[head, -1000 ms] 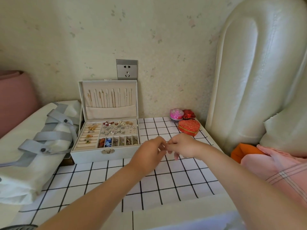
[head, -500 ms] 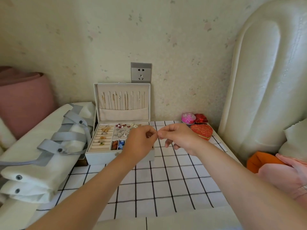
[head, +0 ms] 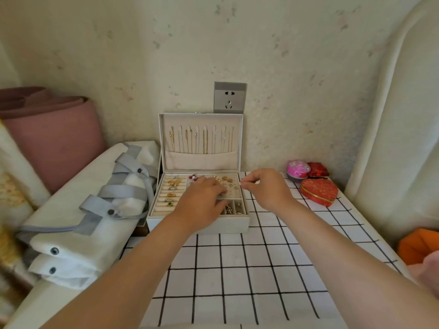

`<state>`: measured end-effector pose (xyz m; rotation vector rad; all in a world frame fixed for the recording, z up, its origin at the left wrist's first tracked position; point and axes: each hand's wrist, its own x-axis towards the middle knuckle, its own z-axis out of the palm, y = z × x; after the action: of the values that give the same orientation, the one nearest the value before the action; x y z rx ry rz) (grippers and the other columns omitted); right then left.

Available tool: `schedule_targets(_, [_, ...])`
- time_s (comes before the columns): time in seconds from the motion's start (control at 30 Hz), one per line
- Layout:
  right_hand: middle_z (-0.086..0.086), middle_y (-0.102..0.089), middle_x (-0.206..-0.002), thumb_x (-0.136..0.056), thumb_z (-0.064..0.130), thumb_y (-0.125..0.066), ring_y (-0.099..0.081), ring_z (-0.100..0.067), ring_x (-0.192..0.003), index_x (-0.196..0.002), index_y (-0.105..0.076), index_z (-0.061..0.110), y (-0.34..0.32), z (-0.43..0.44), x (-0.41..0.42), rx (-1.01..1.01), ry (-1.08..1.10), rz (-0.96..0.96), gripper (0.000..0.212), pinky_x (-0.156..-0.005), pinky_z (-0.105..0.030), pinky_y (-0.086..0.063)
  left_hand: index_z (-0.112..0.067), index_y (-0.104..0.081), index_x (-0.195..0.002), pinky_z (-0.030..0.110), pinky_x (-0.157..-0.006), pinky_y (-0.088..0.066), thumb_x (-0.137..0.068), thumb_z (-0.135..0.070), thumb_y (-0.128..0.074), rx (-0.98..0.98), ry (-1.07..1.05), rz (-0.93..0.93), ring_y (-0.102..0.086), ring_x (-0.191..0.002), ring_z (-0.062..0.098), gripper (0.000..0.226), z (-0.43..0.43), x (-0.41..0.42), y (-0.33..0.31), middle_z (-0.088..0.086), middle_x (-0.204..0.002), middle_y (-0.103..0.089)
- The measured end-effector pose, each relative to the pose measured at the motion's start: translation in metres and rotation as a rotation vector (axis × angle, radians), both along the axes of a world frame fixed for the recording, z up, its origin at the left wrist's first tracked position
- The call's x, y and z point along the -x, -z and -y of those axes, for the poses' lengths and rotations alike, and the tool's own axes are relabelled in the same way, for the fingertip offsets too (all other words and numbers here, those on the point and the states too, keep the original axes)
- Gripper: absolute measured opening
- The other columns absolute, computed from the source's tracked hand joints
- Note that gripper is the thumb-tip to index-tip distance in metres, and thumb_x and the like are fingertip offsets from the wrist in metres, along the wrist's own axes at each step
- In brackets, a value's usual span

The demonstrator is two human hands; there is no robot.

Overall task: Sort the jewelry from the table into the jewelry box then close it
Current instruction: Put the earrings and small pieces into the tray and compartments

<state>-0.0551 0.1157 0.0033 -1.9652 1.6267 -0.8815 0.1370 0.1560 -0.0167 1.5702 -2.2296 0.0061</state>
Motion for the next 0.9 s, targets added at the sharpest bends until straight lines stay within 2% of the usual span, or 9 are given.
schedule_targets(0.1, [0.017, -0.068, -0.089, -0.090, 0.027, -0.070, -0.063, -0.007, -0.090, -0.088, -0.076, 0.031, 0.008, 0.001, -0.007, 0.005, -0.010, -0.161, 0.008, -0.080, -0.027, -0.049, -0.024, -0.058, -0.131, 0.039, -0.105, -0.036, -0.094, -0.046, -0.051, 0.035, 0.051, 0.067, -0.041, -0.121, 0.016, 0.043, 0.004, -0.001, 0.007, -0.006, -0.127, -0.057])
schedule_targets(0.2, [0.012, -0.070, -0.093, -0.090, 0.026, -0.069, -0.064, -0.011, -0.089, -0.086, -0.076, 0.028, 0.010, 0.001, -0.013, 0.045, -0.046, -0.241, 0.008, -0.081, -0.032, -0.052, -0.026, -0.056, -0.134, 0.039, -0.106, -0.032, -0.095, -0.051, -0.047, 0.058, 0.053, 0.081, -0.040, -0.121, 0.015, 0.048, 0.008, 0.000, 0.009, -0.008, -0.126, -0.055])
schedule_targets(0.27, [0.007, -0.070, -0.092, -0.091, 0.024, -0.068, -0.065, -0.015, -0.085, -0.085, -0.077, 0.023, 0.008, 0.000, -0.014, 0.087, -0.076, -0.297, 0.010, -0.078, -0.035, -0.054, -0.026, -0.057, -0.132, 0.039, -0.104, -0.034, -0.095, -0.051, -0.046, 0.067, 0.067, 0.088, -0.041, -0.118, 0.015, 0.046, 0.010, 0.002, 0.010, -0.008, -0.122, -0.056])
schedule_targets(0.37, [0.008, -0.066, -0.088, -0.091, 0.024, -0.068, -0.063, -0.015, -0.081, -0.086, -0.077, 0.025, 0.005, -0.002, -0.011, 0.153, -0.127, -0.363, 0.010, -0.073, -0.035, -0.053, -0.028, -0.059, -0.130, 0.038, -0.102, -0.033, -0.095, -0.048, -0.046, 0.050, 0.081, 0.074, -0.040, -0.117, 0.015, 0.042, 0.010, 0.002, 0.012, -0.008, -0.120, -0.055])
schedule_targets(0.47, [0.005, -0.064, -0.095, -0.092, 0.027, -0.065, -0.062, -0.017, -0.085, -0.092, -0.078, 0.028, 0.009, -0.003, -0.008, 0.208, -0.173, -0.429, 0.013, -0.071, -0.037, -0.053, -0.028, -0.060, -0.128, 0.038, -0.102, -0.033, -0.095, -0.047, -0.046, 0.060, 0.079, 0.060, -0.040, -0.117, 0.014, 0.040, 0.010, 0.003, 0.014, -0.009, -0.120, -0.054])
schedule_targets(0.77, [0.008, -0.064, -0.107, -0.094, 0.031, -0.063, -0.062, -0.013, -0.092, -0.109, -0.077, 0.030, 0.011, -0.010, -0.003, 0.269, -0.207, -0.450, 0.021, -0.070, -0.028, -0.049, -0.024, -0.060, -0.127, 0.036, -0.101, -0.033, -0.097, -0.042, -0.045, 0.059, 0.113, 0.052, -0.039, -0.120, 0.014, 0.038, 0.005, 0.006, 0.014, -0.008, -0.126, -0.052])
schedule_targets(0.9, [0.007, -0.062, -0.107, -0.095, 0.030, -0.061, -0.062, -0.015, -0.091, -0.108, -0.076, 0.032, 0.011, -0.013, -0.003, 0.249, -0.236, -0.486, 0.021, -0.072, -0.032, -0.052, -0.023, -0.059, -0.129, 0.037, -0.104, -0.033, -0.099, -0.041, -0.042, 0.024, 0.129, 0.060, -0.040, -0.122, 0.014, 0.038, 0.004, 0.008, 0.013, -0.009, -0.128, -0.056])
